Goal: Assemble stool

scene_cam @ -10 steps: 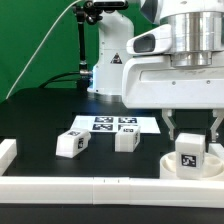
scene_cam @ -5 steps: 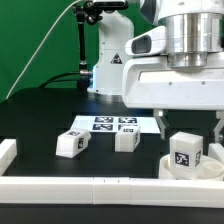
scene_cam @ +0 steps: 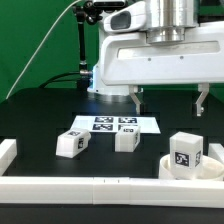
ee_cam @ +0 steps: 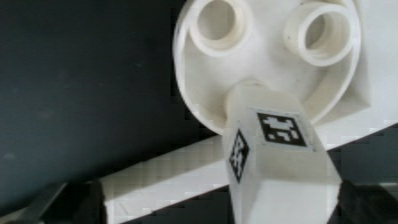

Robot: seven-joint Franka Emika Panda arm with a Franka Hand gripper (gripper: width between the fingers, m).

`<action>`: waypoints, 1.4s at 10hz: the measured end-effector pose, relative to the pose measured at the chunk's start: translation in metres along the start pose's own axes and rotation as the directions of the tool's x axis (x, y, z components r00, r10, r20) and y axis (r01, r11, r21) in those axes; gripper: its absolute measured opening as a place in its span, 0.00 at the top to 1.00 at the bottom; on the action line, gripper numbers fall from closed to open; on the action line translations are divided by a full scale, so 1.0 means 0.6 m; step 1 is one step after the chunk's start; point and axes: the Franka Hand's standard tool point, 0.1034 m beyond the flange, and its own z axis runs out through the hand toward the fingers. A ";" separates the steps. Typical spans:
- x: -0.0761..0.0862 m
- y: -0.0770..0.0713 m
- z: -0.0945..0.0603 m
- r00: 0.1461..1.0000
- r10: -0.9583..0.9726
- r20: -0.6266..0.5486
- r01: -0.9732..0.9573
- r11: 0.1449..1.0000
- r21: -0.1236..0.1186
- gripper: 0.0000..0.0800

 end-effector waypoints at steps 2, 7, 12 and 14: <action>-0.001 -0.001 0.001 1.000 -0.001 0.001 0.001 1.000 0.000 0.19; -0.018 0.039 0.011 0.999 -0.050 0.002 0.050 0.999 -0.011 0.19; -0.048 0.116 0.033 0.998 -0.064 0.016 0.064 0.998 -0.019 0.19; -0.051 0.123 0.037 0.999 -0.049 0.019 0.049 0.999 -0.018 0.19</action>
Offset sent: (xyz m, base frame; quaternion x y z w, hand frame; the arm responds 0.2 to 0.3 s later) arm 0.0000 0.0000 0.0000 0.0000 0.0000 0.0000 1.0000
